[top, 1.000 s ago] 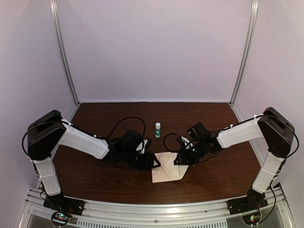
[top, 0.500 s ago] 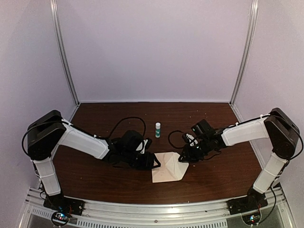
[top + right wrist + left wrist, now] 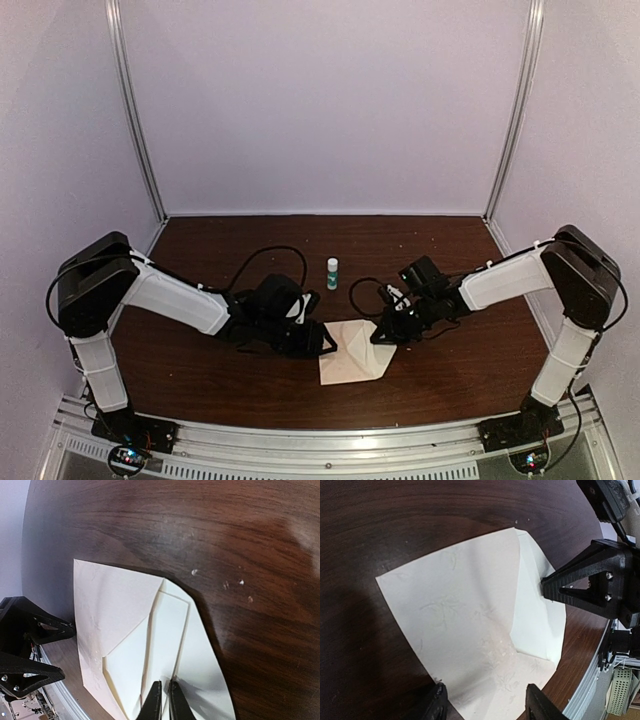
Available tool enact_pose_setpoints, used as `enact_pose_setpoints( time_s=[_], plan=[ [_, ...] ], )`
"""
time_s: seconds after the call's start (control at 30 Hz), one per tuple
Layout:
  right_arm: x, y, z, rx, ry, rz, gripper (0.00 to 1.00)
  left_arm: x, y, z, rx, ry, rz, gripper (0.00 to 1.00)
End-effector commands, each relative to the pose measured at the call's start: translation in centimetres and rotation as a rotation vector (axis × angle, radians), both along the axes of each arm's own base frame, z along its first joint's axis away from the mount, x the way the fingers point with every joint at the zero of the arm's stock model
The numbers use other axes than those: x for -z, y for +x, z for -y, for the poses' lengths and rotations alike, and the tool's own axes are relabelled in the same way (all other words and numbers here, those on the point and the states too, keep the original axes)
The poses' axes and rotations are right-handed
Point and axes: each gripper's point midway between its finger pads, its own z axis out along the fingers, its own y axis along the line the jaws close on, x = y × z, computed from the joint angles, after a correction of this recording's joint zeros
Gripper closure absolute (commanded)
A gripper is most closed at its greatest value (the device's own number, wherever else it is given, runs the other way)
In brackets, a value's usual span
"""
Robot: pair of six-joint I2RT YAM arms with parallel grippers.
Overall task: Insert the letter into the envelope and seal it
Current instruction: Place the 1/2-folded letter in the envelope.
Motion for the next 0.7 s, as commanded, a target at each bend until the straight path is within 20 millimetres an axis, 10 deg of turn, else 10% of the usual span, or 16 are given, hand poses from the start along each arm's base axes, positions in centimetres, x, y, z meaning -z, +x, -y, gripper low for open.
enact_pose_setpoints(
  time_s=[0.0, 0.67],
  plan=[
    [0.6, -0.3, -0.2, -0.001, 0.024, -0.019, 0.96, 1.8, -0.1, -1.3, -0.007, 0.075, -0.020, 0.46],
    [0.8, -0.2, -1.2, -0.017, 0.067, -0.022, 1.00, 2.0, 0.0, -1.2, -0.003, 0.077, -0.022, 0.47]
  ],
)
